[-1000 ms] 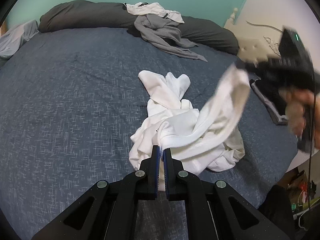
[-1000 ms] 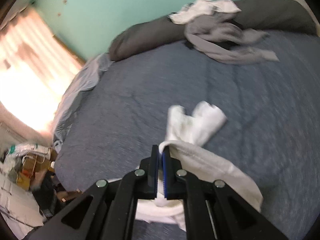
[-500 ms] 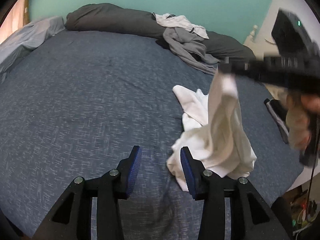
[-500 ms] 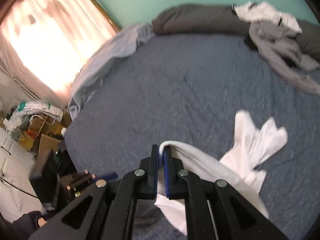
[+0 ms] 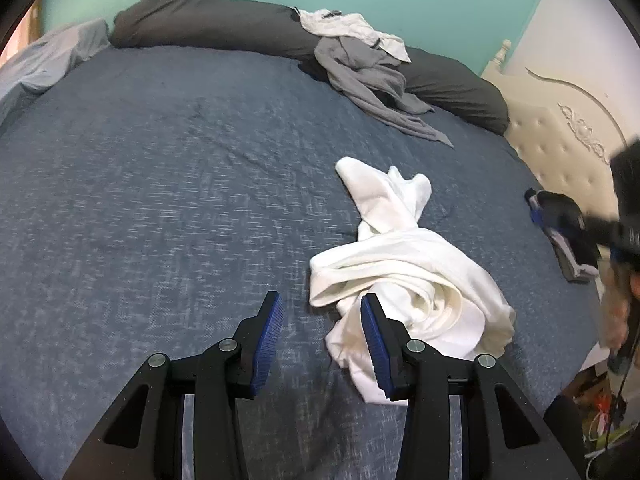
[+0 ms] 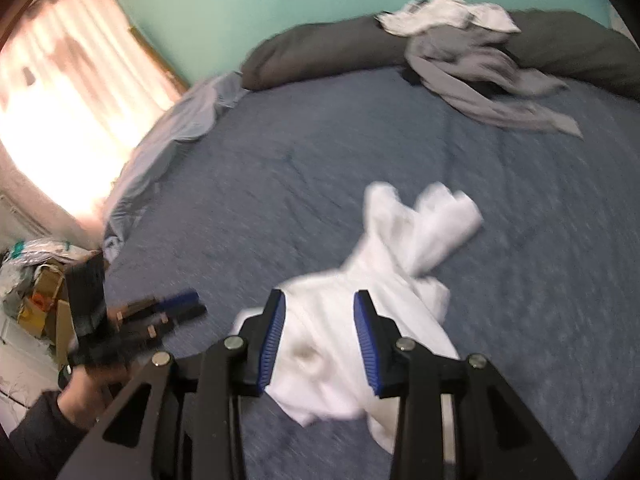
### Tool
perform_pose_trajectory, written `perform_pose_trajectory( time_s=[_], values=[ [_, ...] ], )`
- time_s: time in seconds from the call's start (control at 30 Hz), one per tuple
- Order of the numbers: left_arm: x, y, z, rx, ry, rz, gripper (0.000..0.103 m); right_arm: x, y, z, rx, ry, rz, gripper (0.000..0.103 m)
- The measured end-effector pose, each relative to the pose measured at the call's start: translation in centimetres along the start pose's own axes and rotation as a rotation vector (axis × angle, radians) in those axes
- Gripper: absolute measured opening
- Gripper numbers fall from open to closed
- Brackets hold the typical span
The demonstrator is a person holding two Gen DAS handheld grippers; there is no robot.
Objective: Fold clothes
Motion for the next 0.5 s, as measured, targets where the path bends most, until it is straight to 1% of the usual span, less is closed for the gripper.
perform_pose_trajectory(
  time_s=[0.1, 0.23, 0.37, 0.5],
  values=[
    [-0.4, -2.3, -0.5, -0.038, 0.003, -0.015, 0.044, 1.6, -0.2, 2.1, -0.033, -0.050, -0.020, 0.036],
    [-0.8, -5.2, -1.1, -0.087, -0.011, -0.034, 0.044, 1.5, -1.8, 4.6, -0.090, -0.040, -0.052, 0.036],
    [-1.3, -7.7, -1.6, -0.128, -0.018, -0.032, 0.044, 1.7, -3.0, 6.1, -0.109, -0.064, -0.077, 0.036],
    [-1.5, -9.5, -1.3, -0.158, -0.029, -0.035, 0.044, 2.0, -4.0, 6.6, -0.133, -0.067, -0.079, 0.036]
  ],
)
Point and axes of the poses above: each gripper's, at about its wrist camera, not at the fingertips, and y roughly against the way its jaws point, x to its right, z to its underside, the point moved 1 cm from there along -y, roughly the way its jaws point, and after that the axes turned 3 degrees about -x, right-handed, at the moved point
